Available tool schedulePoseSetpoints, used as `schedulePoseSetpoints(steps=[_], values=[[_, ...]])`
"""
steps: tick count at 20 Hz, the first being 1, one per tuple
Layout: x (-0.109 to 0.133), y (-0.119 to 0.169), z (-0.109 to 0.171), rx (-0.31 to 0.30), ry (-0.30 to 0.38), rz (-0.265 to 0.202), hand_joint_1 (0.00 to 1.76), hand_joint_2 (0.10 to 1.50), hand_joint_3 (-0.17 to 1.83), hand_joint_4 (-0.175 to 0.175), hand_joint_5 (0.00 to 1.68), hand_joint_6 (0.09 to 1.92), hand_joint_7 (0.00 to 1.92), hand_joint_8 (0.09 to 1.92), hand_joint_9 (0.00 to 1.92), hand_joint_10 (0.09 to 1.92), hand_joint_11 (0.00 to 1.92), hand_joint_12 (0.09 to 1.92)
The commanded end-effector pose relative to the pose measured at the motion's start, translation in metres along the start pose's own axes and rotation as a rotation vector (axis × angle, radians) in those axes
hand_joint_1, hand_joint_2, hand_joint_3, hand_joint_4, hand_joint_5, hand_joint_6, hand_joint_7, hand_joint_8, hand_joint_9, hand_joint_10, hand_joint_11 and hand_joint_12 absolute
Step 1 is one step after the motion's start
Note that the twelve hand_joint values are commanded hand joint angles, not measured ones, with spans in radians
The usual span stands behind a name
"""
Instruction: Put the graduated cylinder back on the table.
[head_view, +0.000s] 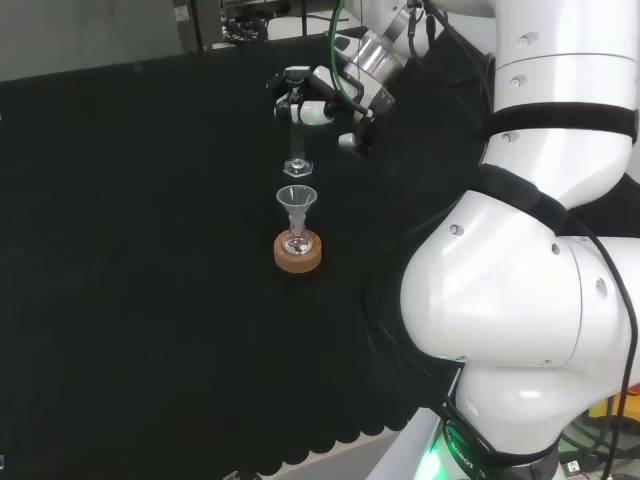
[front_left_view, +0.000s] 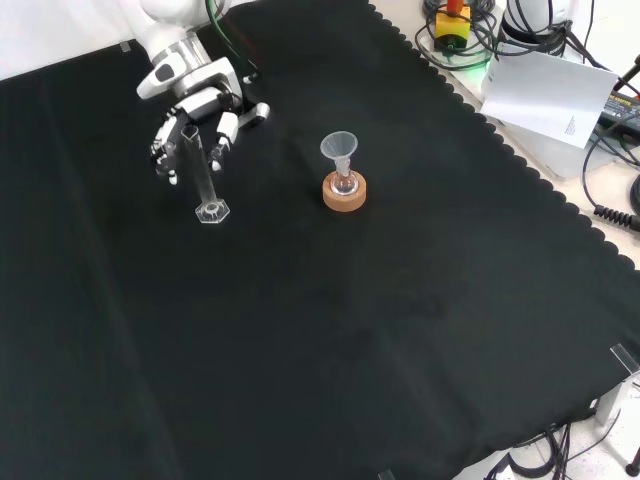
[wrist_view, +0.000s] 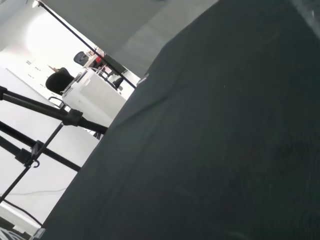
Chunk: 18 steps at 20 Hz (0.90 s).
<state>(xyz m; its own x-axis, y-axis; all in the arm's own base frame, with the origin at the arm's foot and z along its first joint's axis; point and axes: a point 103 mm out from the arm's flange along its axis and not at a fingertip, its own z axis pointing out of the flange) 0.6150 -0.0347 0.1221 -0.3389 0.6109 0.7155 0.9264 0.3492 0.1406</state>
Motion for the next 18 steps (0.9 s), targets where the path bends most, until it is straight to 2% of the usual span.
schedulePoseSetpoints(steps=[1,9,14,18], values=[[0.02,-0.003,-0.047,-0.048,-0.08,-0.011,0.88,1.02,-0.17,-0.071,0.4,0.46,0.41,0.66,0.87,0.09,0.44,1.29],[0.057,-0.024,-0.109,-0.111,-0.183,-0.001,0.86,1.01,-0.17,-0.074,0.38,0.4,0.34,0.68,0.79,0.09,0.33,1.33],[0.091,-0.051,-0.14,-0.112,-0.305,0.011,0.85,1.01,-0.17,-0.075,0.38,0.38,0.33,0.68,0.78,0.09,0.31,1.33],[0.112,-0.076,-0.153,-0.114,-0.365,0.032,0.84,1.01,-0.17,-0.075,0.39,0.35,0.32,0.68,0.77,0.09,0.29,1.34]])
